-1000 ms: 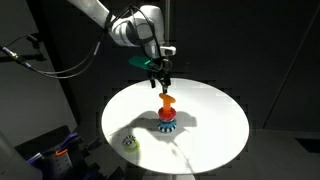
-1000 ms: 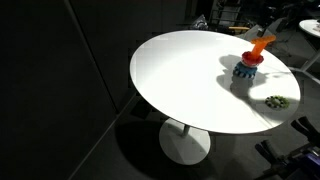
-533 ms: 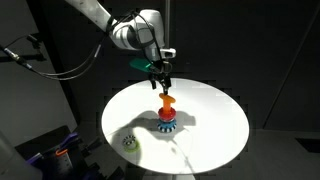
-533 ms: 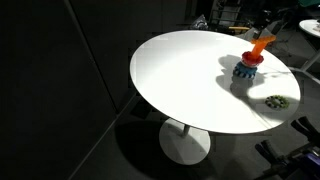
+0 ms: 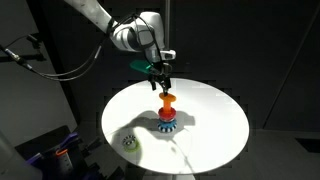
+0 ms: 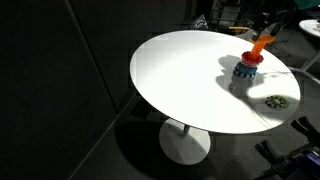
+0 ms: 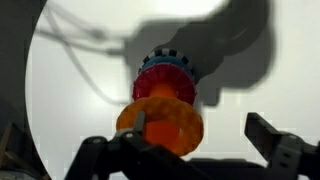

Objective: Put the orange ring on the orange stand

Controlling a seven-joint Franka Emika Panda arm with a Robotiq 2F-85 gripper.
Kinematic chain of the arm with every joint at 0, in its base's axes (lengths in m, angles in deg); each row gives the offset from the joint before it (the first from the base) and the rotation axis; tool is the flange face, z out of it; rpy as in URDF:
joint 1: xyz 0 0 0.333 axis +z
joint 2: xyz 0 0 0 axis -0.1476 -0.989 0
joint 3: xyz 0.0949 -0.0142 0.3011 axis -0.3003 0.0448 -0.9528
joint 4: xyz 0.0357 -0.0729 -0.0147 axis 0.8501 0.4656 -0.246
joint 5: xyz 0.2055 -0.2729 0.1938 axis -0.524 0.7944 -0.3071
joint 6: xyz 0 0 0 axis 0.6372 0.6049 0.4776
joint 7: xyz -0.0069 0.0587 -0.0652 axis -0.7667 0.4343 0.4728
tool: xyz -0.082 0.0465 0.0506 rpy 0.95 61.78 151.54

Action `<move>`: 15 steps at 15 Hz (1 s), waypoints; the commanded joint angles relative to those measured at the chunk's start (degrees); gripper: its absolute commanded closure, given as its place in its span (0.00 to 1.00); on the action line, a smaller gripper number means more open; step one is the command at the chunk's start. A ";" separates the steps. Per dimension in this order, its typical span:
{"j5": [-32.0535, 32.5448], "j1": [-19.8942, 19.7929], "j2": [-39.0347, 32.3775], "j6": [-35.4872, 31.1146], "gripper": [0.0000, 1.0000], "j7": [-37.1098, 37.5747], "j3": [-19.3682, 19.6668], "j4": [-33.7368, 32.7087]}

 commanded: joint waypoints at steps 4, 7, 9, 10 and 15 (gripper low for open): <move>1.94 0.49 -0.47 1.99 0.00 1.82 0.53 -0.49; 2.42 0.47 -0.71 3.61 0.00 1.44 0.55 -0.50; 2.89 0.51 -0.87 4.38 0.00 1.48 0.56 -0.45; 3.12 0.54 -0.97 4.69 0.00 1.52 0.57 -0.44; 3.41 0.48 -1.09 5.40 0.00 1.39 0.50 -0.50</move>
